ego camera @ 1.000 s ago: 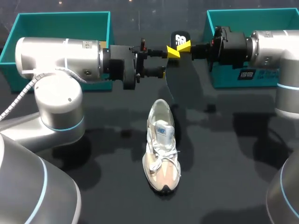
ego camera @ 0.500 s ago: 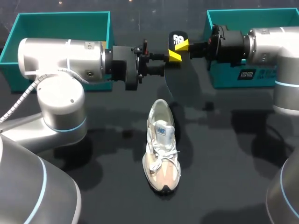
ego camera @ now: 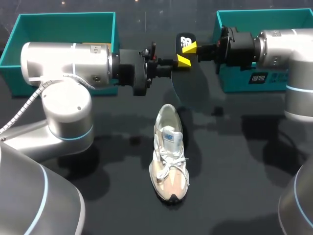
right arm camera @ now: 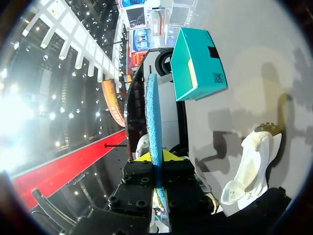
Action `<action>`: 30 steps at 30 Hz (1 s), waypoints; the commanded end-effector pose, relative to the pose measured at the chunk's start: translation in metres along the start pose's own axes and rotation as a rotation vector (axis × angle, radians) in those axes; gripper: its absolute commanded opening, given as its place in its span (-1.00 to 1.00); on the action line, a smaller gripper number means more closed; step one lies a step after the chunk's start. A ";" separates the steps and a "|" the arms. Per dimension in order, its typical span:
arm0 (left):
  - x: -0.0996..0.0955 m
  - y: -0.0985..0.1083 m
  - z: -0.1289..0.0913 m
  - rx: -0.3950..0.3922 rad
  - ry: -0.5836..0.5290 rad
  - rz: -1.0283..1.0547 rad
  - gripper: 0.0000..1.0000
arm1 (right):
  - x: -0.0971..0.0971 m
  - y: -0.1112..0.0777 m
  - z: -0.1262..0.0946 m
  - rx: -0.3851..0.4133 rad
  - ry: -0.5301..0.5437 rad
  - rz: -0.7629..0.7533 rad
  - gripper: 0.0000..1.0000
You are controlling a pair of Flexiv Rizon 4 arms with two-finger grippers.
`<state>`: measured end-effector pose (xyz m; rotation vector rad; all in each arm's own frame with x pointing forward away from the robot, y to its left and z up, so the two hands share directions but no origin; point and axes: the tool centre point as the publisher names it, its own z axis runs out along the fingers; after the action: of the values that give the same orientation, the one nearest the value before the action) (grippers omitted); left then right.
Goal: Take the shoe out of the shoebox, open the shoe tongue, remove and reinsert the insole, then place the shoe into the shoebox
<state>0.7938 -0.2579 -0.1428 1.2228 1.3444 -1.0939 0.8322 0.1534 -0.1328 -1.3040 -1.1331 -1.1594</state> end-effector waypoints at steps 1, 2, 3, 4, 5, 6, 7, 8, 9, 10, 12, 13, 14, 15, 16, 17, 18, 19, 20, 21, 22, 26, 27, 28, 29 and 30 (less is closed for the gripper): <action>0.001 -0.001 0.008 -0.010 0.005 0.002 -1.00 | -0.001 -0.001 0.001 -0.002 -0.001 0.001 -1.00; 0.001 -0.001 0.008 -0.010 0.006 0.003 -1.00 | -0.001 -0.001 0.001 -0.003 -0.001 0.001 -1.00; 0.001 -0.001 0.008 -0.012 0.007 0.003 -1.00 | -0.001 -0.002 0.000 -0.007 0.001 0.001 -1.00; 0.001 -0.002 0.007 -0.012 0.007 0.004 -1.00 | -0.002 -0.003 0.000 -0.009 0.002 0.001 -1.00; 0.001 -0.003 0.006 -0.012 0.007 0.004 -1.00 | -0.002 -0.003 -0.001 -0.013 0.007 -0.001 -1.00; 0.000 -0.004 0.004 -0.013 0.007 0.005 -1.00 | -0.003 -0.004 -0.002 -0.014 0.009 -0.001 -0.71; 0.000 -0.004 0.003 -0.013 0.007 0.005 -1.00 | -0.003 -0.005 -0.003 -0.016 0.013 -0.002 -0.39; 0.000 -0.004 0.001 -0.013 0.007 0.006 -1.00 | -0.004 -0.005 -0.004 -0.020 0.016 -0.005 0.05; 0.001 -0.005 -0.002 -0.015 0.011 0.006 -1.00 | -0.004 -0.007 -0.007 -0.023 0.020 -0.009 1.00; 0.002 -0.005 -0.004 -0.016 0.013 0.005 -1.00 | -0.005 -0.009 -0.009 -0.024 0.020 -0.009 1.00; 0.004 -0.007 -0.012 -0.017 0.018 -0.006 -1.00 | -0.007 -0.015 -0.017 -0.026 0.026 -0.018 1.00; 0.004 -0.007 -0.014 -0.018 0.020 -0.009 -1.00 | -0.007 -0.017 -0.020 -0.025 0.028 -0.019 1.00; 0.005 -0.008 -0.019 -0.019 0.020 -0.018 -1.00 | -0.007 -0.020 -0.024 -0.021 0.039 -0.035 1.00; 0.006 -0.009 -0.023 -0.022 0.019 -0.026 -1.00 | -0.007 -0.023 -0.028 -0.017 0.048 -0.045 1.00; 0.006 -0.010 -0.026 -0.025 0.019 -0.036 -1.00 | -0.007 -0.026 -0.031 -0.011 0.052 -0.052 1.00; 0.006 -0.011 -0.030 -0.021 0.011 -0.052 -1.00 | -0.008 -0.028 -0.036 -0.003 0.053 -0.061 1.00; 0.006 -0.012 -0.034 -0.023 0.008 -0.062 -1.00 | -0.009 -0.030 -0.039 -0.001 0.055 -0.062 1.00; 0.006 -0.013 -0.037 -0.027 0.009 -0.068 -1.00 | -0.009 -0.033 -0.042 0.005 0.051 -0.064 1.00; 0.006 -0.015 -0.041 -0.026 0.006 -0.079 -1.00 | -0.009 -0.035 -0.044 0.005 0.049 -0.066 1.00; 0.006 -0.016 -0.044 -0.025 0.002 -0.093 -1.00 | -0.010 -0.036 -0.047 0.005 0.048 -0.067 1.00; 0.006 -0.017 -0.046 -0.028 0.005 -0.101 -1.00 | -0.010 -0.037 -0.049 0.006 0.046 -0.070 1.00; 0.006 -0.026 -0.057 -0.031 0.021 -0.154 -1.00 | -0.013 -0.042 -0.053 0.015 0.041 -0.070 1.00; 0.006 -0.028 -0.060 -0.025 0.010 -0.193 -1.00 | -0.013 -0.042 -0.053 0.015 0.041 -0.070 1.00; 0.005 -0.029 -0.064 -0.009 -0.007 -0.259 -1.00 | -0.013 -0.042 -0.053 0.015 0.041 -0.070 1.00; 0.003 -0.029 -0.068 0.034 -0.046 -0.389 -1.00 | -0.013 -0.042 -0.053 0.015 0.041 -0.070 1.00; 0.000 -0.027 -0.071 0.100 -0.067 -0.587 -1.00 | -0.013 -0.042 -0.053 0.015 0.041 -0.070 1.00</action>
<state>0.7652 -0.2101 -0.1414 1.0547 1.5275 -1.2657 0.7893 0.1021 -0.1409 -1.2273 -1.1614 -1.2221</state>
